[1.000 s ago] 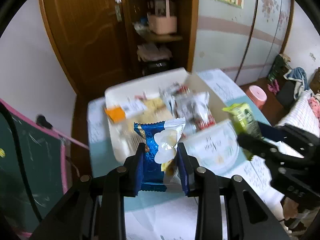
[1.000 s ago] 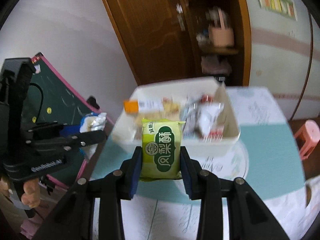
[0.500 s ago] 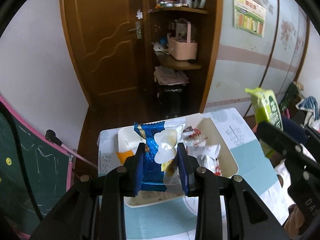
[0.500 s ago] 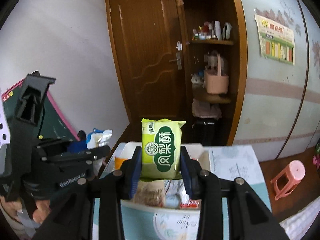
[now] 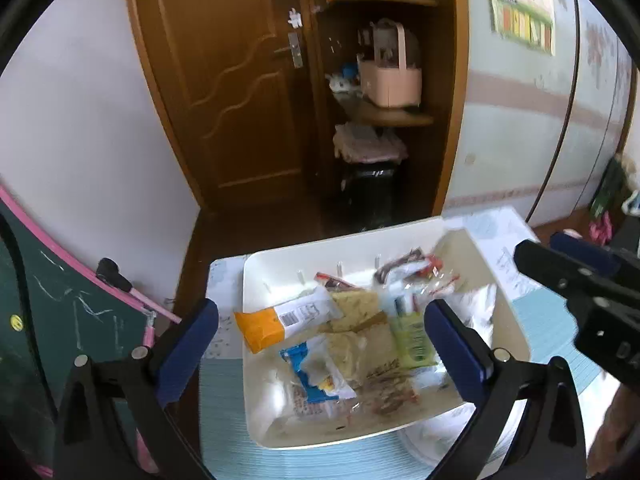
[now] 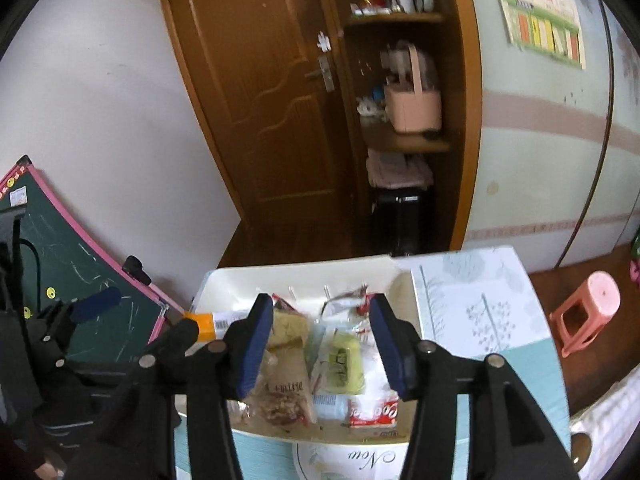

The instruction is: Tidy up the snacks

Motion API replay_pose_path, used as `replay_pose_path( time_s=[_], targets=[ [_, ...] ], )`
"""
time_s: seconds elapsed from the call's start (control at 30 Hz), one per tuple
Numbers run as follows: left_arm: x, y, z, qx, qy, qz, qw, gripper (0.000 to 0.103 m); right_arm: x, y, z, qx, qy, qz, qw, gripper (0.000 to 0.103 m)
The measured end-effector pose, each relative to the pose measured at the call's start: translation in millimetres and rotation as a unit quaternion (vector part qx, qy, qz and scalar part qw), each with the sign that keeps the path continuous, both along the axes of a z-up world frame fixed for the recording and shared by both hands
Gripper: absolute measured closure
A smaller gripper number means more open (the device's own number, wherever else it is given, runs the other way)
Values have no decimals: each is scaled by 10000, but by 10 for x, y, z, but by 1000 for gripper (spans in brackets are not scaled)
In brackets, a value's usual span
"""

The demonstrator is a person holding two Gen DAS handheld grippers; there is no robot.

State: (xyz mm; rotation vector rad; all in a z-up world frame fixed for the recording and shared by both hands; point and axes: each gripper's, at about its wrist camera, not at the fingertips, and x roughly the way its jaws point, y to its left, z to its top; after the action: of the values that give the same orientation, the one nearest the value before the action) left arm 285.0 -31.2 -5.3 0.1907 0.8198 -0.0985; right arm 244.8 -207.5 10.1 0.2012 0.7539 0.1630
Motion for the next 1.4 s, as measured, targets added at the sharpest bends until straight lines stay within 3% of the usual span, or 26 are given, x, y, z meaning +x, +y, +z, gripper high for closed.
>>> replay_pose_path(
  time_s=[0.13,0.33,0.63,0.87,1.03,1.17,1.4],
  targets=[
    [-38,-57,-24,87,0,-5,10000,1,-63,-22,-74,-48,69,0,10000,49],
    [-121,-84,41,-130,138,34,9998,1,-180,-38,-44,-54,86,-27,9999,48],
    [-504,-79,361,-525,-6,190,9984,1,-566,-93,300,-82,-188,-78,9998,48],
    [-1085,-126,603,-642,-200,197,9975,1,-1087,-115,643,-417,-521,-68,9977,46],
    [-1636,-80,647,-510,-400,443,9969,1,-1579,-190,756,-592,-741,-45,9955,38],
    [-2087,-24,621,-411,-509,510,9966,1,-1925,-255,698,-679,-741,-7,9949,36],
    [-2638,69,377,-562,-154,441,9973,1,-2452,-262,314,-297,-268,210,9990,35]
  ],
)
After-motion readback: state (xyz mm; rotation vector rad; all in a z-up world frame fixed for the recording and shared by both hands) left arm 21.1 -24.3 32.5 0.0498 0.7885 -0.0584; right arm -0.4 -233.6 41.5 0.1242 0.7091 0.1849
